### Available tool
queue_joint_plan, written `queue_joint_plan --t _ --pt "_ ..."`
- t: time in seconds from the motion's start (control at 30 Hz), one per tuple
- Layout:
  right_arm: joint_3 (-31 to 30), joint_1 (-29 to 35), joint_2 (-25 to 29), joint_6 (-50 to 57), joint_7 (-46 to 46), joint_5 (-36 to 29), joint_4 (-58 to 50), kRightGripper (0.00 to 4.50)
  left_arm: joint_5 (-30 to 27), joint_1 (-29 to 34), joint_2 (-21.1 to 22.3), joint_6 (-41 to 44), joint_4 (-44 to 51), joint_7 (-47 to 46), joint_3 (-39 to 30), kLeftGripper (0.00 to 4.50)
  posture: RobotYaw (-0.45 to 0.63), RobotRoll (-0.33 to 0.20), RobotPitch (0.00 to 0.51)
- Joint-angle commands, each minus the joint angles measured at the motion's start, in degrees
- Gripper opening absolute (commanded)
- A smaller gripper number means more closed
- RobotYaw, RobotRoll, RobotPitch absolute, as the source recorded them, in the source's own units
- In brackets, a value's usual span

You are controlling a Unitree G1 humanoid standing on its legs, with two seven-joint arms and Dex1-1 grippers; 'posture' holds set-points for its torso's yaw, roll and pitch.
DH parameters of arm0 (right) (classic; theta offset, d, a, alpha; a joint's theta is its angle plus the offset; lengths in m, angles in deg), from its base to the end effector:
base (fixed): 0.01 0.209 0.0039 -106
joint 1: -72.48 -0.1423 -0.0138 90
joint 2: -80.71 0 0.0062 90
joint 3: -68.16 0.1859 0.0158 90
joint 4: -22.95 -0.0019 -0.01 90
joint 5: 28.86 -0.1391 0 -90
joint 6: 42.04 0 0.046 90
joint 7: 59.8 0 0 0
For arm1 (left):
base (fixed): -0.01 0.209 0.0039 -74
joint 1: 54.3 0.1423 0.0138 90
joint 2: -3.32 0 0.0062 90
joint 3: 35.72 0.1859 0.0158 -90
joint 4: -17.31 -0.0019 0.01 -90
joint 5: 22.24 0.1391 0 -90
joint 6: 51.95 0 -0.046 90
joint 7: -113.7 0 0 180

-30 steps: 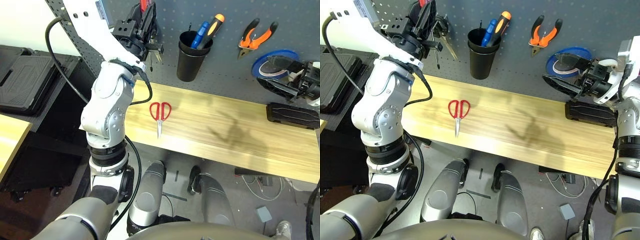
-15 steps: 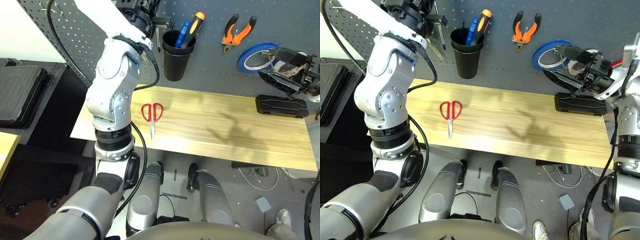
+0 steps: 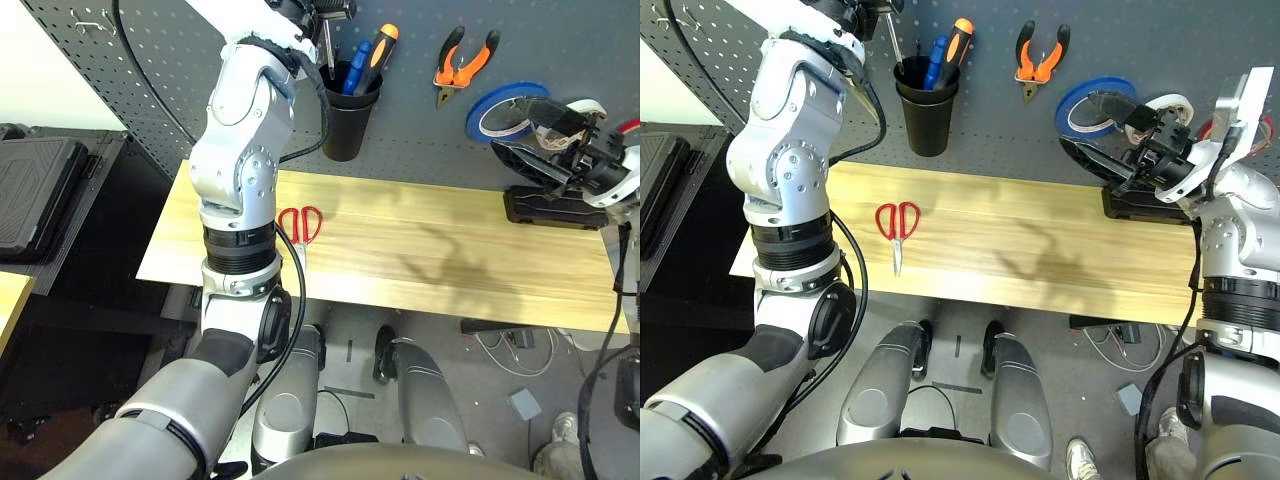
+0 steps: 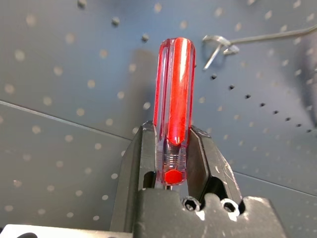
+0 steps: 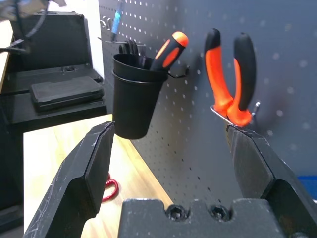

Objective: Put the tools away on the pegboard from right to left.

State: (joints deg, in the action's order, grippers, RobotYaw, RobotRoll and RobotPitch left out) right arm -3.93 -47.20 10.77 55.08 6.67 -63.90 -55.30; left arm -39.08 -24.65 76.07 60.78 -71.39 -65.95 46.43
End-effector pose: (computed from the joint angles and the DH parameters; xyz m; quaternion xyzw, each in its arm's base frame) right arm 0.2710 -0.2997 0.1957 -0.0536 -0.1905 0.4473 0.8722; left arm 0.2941 0.0880 0.2976 -0.1351 -0.2956 -0.1880 0.9268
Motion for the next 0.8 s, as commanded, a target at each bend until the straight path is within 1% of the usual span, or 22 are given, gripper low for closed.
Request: queue_joint_plan --t 0.03,0.23,0.43,0.5,0.53,0.73,0.77,0.8 --pt "-0.51 1.05 -0.6 -1.32 -0.85 0.8 -1.19 4.5 1.49 -1.74 -0.15 -5.43 -5.13 1.57 1.27 0.87 0.16 0.0 0.214" --pt "-1.08 1.7 -1.84 -2.27 -1.97 1.28 -2.3 4.5 3.89 -0.75 0.26 -10.0 -11.11 2.9 2.79 0.87 0.15 0.0 0.214" --pt "-1.55 2.12 -2.33 -3.06 -2.05 1.54 -2.3 4.5 6.02 2.6 0.81 -10.61 -11.35 4.49 5.4 0.87 0.15 0.0 0.217" --pt "-1.75 2.19 -2.55 -3.52 -1.85 1.77 -1.86 4.5 6.48 3.85 1.06 -10.18 -10.34 4.99 6.16 1.61 0.15 0.0 0.217" --pt "-1.89 2.23 -2.69 -3.73 -1.77 1.88 -1.66 4.5 6.51 4.34 1.13 -9.83 -9.78 5.19 6.42 1.91 0.15 0.0 0.217" --pt "-2.31 2.12 -3.22 -4.67 -1.03 2.32 -0.25 4.5 6.33 5.04 1.37 -8.55 -7.57 5.43 7.04 4.36 0.17 0.0 0.226" --pt "-2.38 2.0 -3.33 -4.88 -0.87 2.42 0.12 4.5 6.22 4.97 1.43 -8.3 -7.15 5.42 7.02 4.47 0.18 0.0 0.227" --pt "-2.49 1.87 -3.44 -5.09 -0.69 2.5 0.51 4.5 6.13 4.83 1.55 -8.07 -6.5 5.31 6.9 4.47 0.18 0.0 0.227"
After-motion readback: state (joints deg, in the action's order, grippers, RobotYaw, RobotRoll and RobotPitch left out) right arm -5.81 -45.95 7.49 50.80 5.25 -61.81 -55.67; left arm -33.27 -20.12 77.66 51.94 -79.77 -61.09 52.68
